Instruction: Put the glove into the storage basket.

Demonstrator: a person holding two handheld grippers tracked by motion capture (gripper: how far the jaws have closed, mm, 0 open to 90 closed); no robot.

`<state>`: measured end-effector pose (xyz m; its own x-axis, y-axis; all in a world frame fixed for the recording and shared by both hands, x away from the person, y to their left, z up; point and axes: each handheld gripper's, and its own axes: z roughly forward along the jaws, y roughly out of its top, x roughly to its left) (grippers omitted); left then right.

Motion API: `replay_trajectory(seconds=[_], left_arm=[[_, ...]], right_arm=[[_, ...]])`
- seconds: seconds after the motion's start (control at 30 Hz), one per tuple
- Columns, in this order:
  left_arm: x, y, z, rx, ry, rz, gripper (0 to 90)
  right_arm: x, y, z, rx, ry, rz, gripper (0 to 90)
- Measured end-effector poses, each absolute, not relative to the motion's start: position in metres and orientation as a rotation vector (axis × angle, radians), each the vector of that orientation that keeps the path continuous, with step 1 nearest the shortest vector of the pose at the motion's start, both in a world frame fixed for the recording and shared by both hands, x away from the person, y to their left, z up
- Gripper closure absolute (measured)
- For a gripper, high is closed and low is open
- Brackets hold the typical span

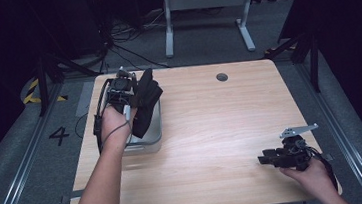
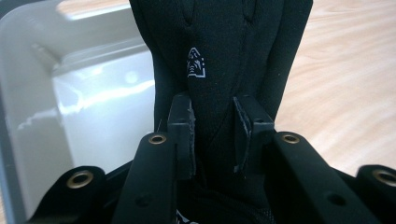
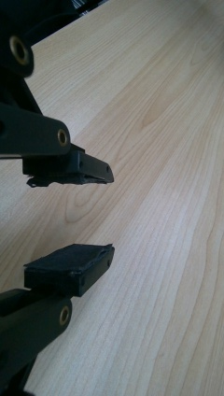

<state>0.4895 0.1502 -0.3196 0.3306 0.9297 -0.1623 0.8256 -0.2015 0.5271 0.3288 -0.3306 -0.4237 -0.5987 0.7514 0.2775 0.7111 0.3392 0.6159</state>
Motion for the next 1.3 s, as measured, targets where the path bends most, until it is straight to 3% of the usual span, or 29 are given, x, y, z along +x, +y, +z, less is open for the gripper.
replay_trajectory(seconds=[0.37,0.93,1.03,1.3], left_arm=[[0.507,0.166,-0.343,2.018,1.642,0.24,70.4],[0.525,0.162,-0.38,2.093,1.742,0.142,68.1],[0.525,0.163,-0.379,2.072,1.727,0.177,43.2],[0.492,0.157,-0.353,2.054,1.539,0.227,44.7]], right_arm=[[0.329,-0.33,-0.424,1.381,2.529,1.123,57.9],[0.328,-0.33,-0.424,1.369,2.538,1.127,57.6],[0.327,-0.33,-0.423,1.367,2.535,1.133,57.6],[0.332,-0.335,-0.421,1.369,2.506,1.147,56.3]])
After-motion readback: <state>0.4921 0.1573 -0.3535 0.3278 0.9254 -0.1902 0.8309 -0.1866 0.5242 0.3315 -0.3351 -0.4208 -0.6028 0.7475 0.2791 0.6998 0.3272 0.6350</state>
